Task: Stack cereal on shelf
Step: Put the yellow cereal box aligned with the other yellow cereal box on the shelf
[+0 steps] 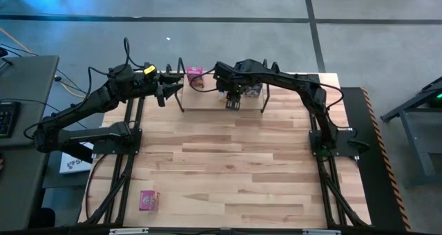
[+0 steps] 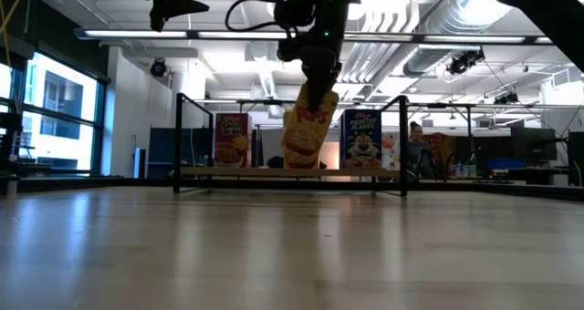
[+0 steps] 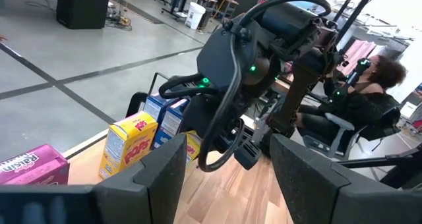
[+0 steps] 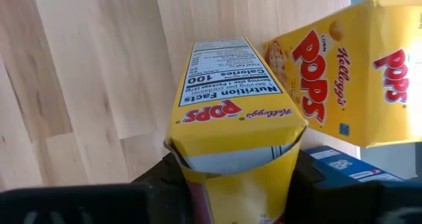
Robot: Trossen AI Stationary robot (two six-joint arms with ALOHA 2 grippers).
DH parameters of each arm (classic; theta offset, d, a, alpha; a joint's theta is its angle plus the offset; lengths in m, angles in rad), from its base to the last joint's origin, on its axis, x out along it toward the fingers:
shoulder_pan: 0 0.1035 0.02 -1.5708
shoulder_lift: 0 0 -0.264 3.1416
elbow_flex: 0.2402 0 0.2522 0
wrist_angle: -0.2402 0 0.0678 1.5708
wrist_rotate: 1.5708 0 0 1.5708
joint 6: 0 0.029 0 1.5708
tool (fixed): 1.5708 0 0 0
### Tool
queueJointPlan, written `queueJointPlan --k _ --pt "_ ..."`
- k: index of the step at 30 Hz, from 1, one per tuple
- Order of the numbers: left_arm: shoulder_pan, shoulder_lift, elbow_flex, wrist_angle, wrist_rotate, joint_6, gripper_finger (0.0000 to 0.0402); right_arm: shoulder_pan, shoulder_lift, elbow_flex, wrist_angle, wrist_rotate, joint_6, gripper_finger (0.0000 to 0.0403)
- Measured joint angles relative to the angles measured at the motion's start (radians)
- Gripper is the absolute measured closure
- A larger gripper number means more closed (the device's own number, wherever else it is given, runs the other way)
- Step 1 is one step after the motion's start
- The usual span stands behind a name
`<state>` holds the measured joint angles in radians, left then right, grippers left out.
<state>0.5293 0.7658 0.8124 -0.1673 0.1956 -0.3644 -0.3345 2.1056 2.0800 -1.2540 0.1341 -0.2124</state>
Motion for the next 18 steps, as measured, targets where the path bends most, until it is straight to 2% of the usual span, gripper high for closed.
queueJointPlan --k 6,18 --pt "0.000 0.000 0.000 0.000 0.000 0.000 0.0193 -0.008 0.000 0.000 0.001 -0.034 -0.006 0.0279" --pt "0.000 0.000 0.000 0.000 0.000 0.000 0.0193 -0.012 0.017 -0.001 0.023 -0.033 -0.028 0.0277"
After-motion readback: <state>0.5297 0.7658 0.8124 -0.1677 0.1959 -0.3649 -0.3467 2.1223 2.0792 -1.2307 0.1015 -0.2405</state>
